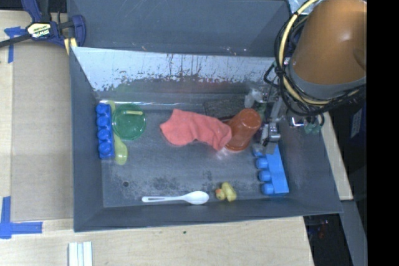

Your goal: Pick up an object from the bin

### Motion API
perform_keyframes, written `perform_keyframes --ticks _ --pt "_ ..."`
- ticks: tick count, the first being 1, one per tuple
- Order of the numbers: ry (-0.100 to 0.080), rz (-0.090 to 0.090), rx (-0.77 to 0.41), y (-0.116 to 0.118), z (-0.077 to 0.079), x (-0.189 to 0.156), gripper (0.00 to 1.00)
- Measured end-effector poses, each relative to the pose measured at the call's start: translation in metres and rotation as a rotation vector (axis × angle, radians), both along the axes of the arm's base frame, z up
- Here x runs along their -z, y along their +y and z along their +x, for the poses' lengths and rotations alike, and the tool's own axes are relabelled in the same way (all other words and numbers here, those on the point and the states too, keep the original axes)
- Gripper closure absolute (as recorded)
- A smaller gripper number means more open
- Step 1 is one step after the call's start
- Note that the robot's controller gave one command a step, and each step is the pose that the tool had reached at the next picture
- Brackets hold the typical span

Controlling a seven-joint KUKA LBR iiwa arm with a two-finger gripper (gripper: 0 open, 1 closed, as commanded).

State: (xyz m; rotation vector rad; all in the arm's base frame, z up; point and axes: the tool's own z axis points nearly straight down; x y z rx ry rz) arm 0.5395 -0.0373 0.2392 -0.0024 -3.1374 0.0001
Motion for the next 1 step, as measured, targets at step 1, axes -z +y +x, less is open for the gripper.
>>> perform_keyframes --ticks 1 --pt "-0.008 0.000 -0.001 0.0002 0.0019 -0.0037 0.00"
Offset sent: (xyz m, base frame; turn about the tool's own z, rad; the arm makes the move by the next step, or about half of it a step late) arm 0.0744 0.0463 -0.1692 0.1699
